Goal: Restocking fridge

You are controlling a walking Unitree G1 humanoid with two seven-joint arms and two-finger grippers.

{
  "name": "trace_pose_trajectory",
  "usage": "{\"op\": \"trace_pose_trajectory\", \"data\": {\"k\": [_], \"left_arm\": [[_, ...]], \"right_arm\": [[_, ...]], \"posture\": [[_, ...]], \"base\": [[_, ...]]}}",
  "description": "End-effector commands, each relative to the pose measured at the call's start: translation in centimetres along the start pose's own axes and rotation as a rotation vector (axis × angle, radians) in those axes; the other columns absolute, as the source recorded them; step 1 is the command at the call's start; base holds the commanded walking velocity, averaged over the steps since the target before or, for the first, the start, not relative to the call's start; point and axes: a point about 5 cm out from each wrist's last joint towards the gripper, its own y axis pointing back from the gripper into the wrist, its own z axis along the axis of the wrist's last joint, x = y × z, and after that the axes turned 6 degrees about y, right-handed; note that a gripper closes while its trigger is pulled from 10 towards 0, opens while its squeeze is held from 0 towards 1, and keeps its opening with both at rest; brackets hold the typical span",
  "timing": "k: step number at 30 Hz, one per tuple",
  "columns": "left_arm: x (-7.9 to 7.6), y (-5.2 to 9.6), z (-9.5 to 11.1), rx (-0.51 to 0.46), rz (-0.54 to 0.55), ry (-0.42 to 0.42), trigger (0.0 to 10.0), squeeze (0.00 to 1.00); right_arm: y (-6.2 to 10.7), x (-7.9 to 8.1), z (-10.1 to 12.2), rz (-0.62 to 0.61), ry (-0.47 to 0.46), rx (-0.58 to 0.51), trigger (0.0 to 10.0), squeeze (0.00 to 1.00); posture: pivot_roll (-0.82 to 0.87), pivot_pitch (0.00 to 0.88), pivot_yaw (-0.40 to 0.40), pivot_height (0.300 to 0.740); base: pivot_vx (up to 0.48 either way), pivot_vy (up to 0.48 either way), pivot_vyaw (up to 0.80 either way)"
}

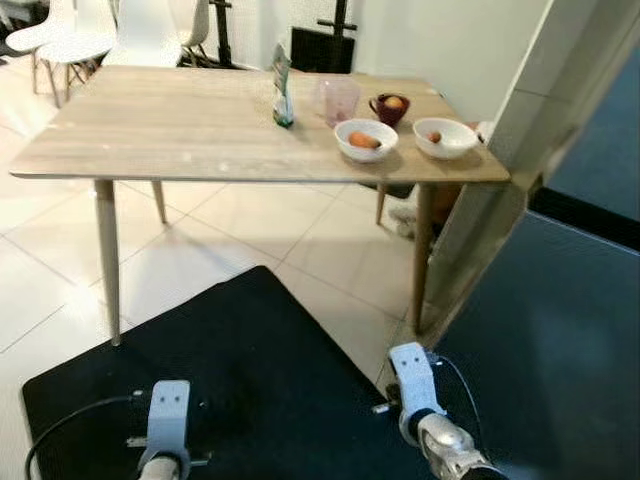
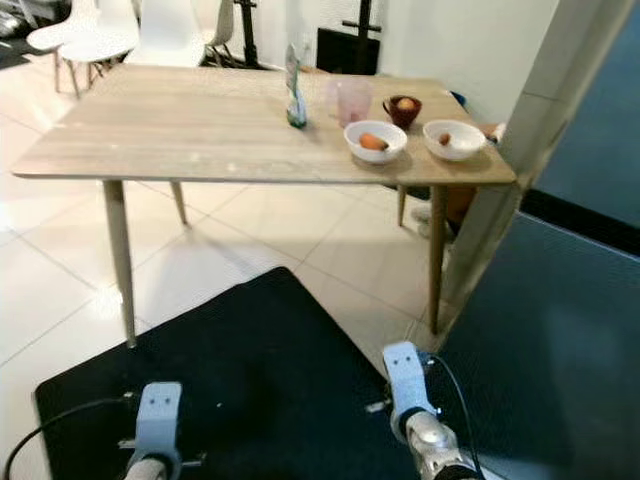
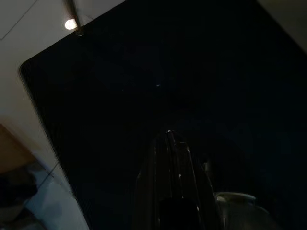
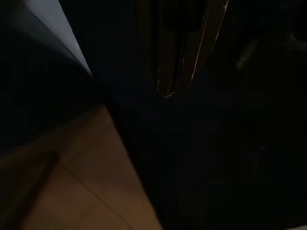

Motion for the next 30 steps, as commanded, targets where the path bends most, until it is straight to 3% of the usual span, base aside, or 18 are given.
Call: {"op": "trace_pose_trajectory", "data": {"k": [1,10,12,18,21,30], "left_arm": [[-0.06,0.29,-0.81,0.025,0.003,0.005,10.0,0.0],[-0.22,0.35,-0.73,0.007,0.001,0.039,10.0,0.0],[-0.32,0.31,-0.54,-0.002,-0.006,0.067,10.0,0.0],[-0.18,0.24,-0.72,0.026,0.002,0.023,10.0,0.0],[-0.03,0.26,-0.75,0.027,0.009,0.058,10.0,0.0],[-0.26,0.28,-0.8,0.029,-0.006,0.061,10.0,0.0]], "right_arm": [[0.22,-0.16,-0.73,-0.003,-0.004,0.029,10.0,0.0],[0.26,-0.19,-0.79,-0.004,0.004,0.028,10.0,0.0],[0.26,-0.29,-0.86,-0.017,-0.023,0.034,10.0,0.0],[0.24,-0.14,-0.93,-0.012,-0.027,0.044,10.0,0.0],[0.25,-0.07,-1.01,-0.01,-0.039,0.048,10.0,0.0],[0.18,-0.08,-0.83,-0.012,-0.042,0.044,10.0,0.0]], "posture": [[-0.06,0.074,-0.049,0.74],[-0.06,0.076,-0.052,0.74],[-0.06,0.078,-0.05,0.74],[-0.06,0.078,-0.051,0.74],[-0.06,0.078,-0.052,0.74],[-0.06,0.075,-0.05,0.74]], "base": [[0.0,0.0,0.8],[0.0,0.0,0.8],[0.0,0.0,0.0],[0.0,0.0,0.0],[0.373,0.0,0.0],[0.417,0.0,0.0]]}}
